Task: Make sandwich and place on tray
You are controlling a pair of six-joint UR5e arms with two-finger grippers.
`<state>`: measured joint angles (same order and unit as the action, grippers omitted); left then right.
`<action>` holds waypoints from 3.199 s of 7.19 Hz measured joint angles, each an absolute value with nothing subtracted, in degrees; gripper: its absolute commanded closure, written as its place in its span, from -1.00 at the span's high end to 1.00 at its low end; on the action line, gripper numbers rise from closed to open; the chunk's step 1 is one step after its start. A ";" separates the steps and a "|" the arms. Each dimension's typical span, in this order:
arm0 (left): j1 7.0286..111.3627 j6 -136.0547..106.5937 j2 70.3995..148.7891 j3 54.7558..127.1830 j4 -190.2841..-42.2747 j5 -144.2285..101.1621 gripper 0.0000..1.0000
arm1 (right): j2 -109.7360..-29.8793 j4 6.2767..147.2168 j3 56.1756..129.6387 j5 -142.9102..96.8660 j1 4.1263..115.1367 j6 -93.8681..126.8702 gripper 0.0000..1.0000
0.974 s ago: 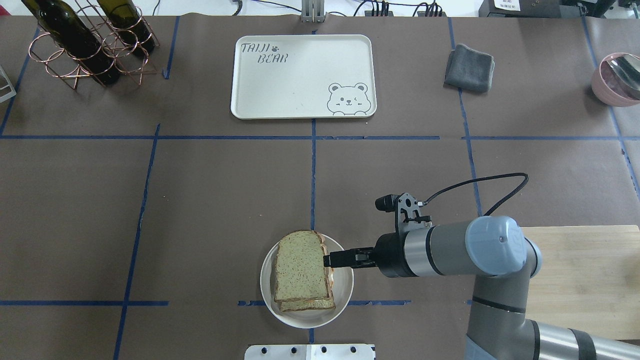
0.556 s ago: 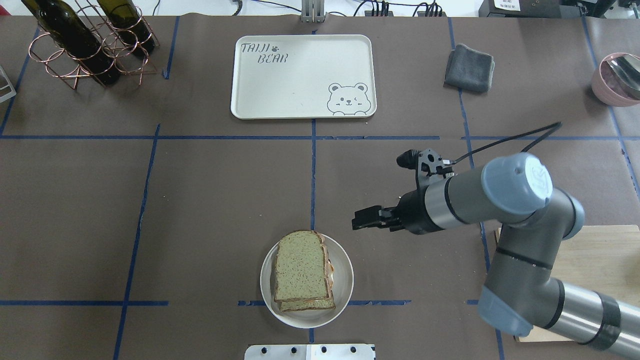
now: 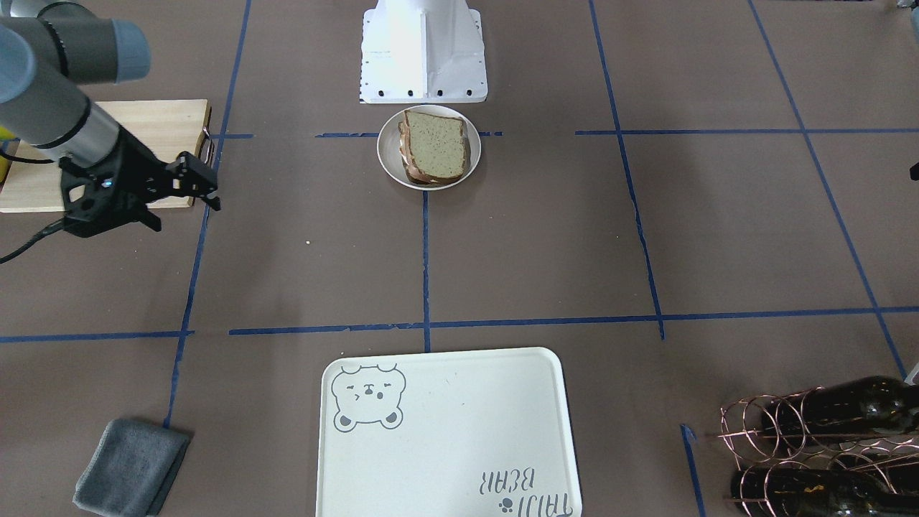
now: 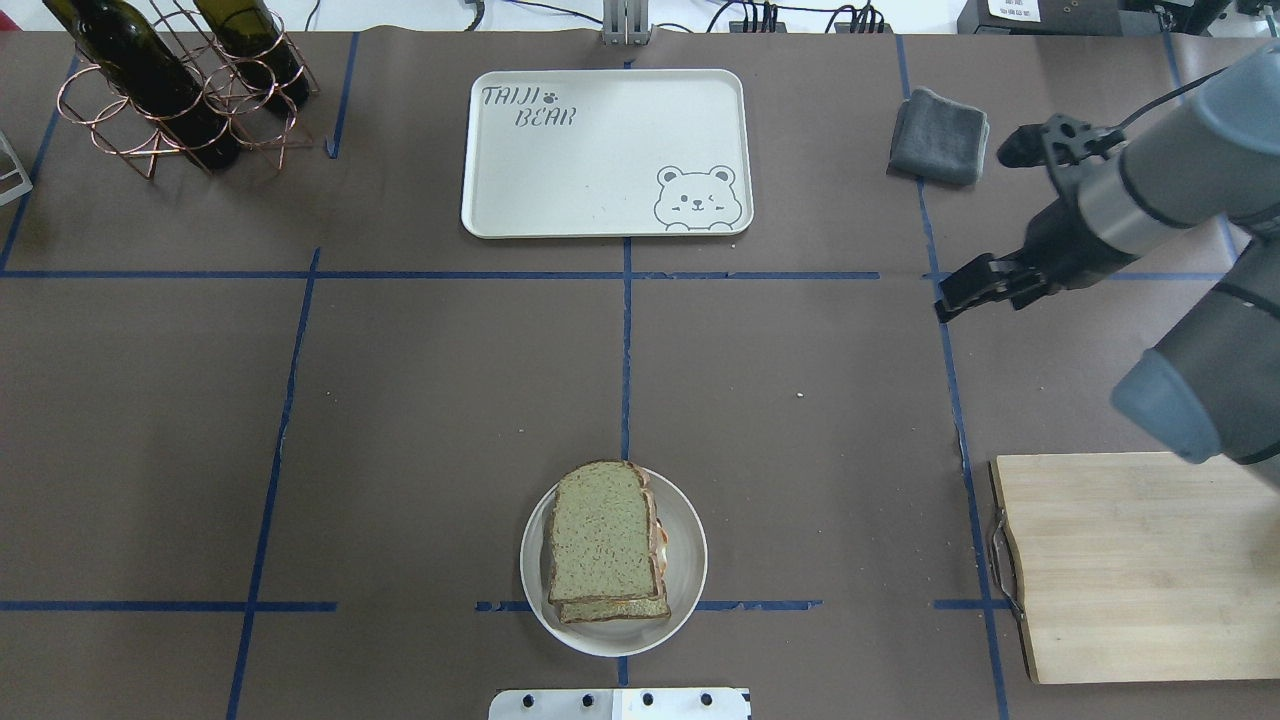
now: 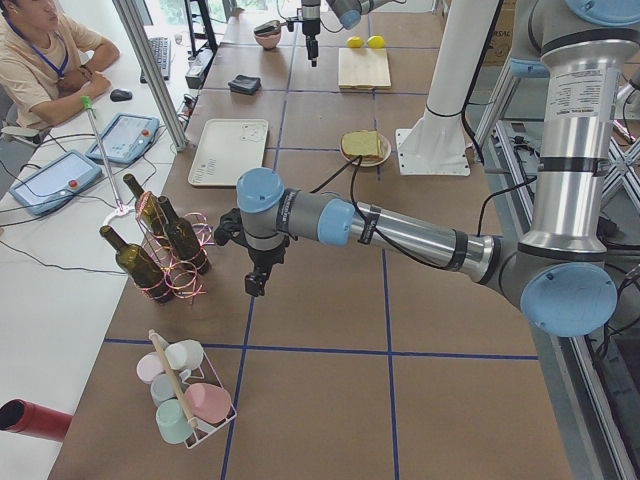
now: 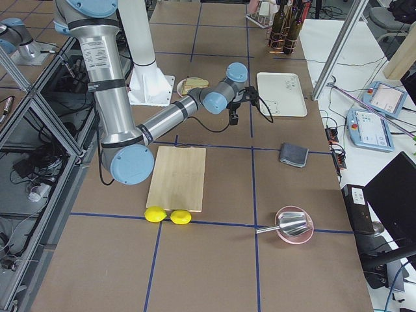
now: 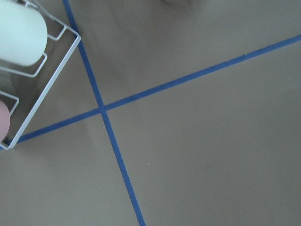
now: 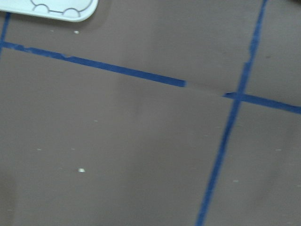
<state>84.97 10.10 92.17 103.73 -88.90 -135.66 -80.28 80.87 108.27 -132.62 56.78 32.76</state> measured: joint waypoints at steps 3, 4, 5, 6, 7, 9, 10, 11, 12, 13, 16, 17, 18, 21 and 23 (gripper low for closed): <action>79.70 -1.82 95.49 103.12 -99.86 -139.09 1.00 | -88.51 95.19 106.66 -133.53 74.94 -3.84 1.00; 74.03 -8.62 96.10 104.52 -104.51 -139.60 1.00 | -90.08 100.22 105.99 -133.50 81.13 -12.66 1.00; 68.01 -15.71 96.40 106.29 -109.01 -139.01 1.00 | -91.55 103.28 105.74 -133.45 85.52 -16.82 1.00; 61.95 -25.83 96.77 108.65 -112.23 -138.15 1.00 | -92.82 104.43 105.63 -133.41 87.91 -18.10 1.00; 54.80 -39.58 97.80 111.77 -114.00 -134.90 1.00 | -93.68 104.72 105.53 -133.40 88.80 -18.16 1.00; 38.41 -64.69 102.31 115.71 -114.93 -120.72 1.00 | -94.59 104.77 105.45 -133.47 89.16 -18.04 1.00; 31.47 -71.90 103.82 115.87 -115.01 -113.40 1.00 | -94.72 104.77 105.41 -133.44 89.19 -18.00 1.00; 26.22 -76.48 104.93 115.17 -115.10 -107.27 0.89 | -94.78 104.77 105.40 -133.43 89.20 -17.98 1.00; 22.76 -79.48 105.99 113.32 -115.70 -103.08 0.62 | -94.81 104.77 105.38 -133.42 89.20 -18.00 1.00; 20.63 -81.66 106.86 111.07 -117.16 -100.50 0.39 | -94.88 104.76 105.39 -133.43 89.21 -18.01 1.00; 17.05 -85.07 107.79 107.50 -120.46 -97.38 0.03 | -94.96 104.77 105.54 -133.42 89.35 -17.96 1.00; 16.37 -85.31 108.13 106.92 -120.71 -97.26 -0.04 | -94.97 104.76 105.55 -133.42 89.38 -17.94 1.00; 15.95 -85.39 108.42 106.52 -121.03 -97.24 -0.06 | -94.95 104.75 105.55 -133.40 89.38 -17.93 1.00; 14.77 -85.43 108.78 105.31 -122.59 -97.29 -0.22 | -94.92 104.70 105.55 -133.33 89.38 -17.93 1.00; 14.33 -85.43 108.90 104.87 -123.12 -97.29 -0.26 | -94.92 104.68 105.48 -133.33 89.38 -17.93 1.00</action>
<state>14.33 -85.43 108.90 104.87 -123.12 -97.29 -94.92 104.68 105.48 -133.33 89.38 -17.93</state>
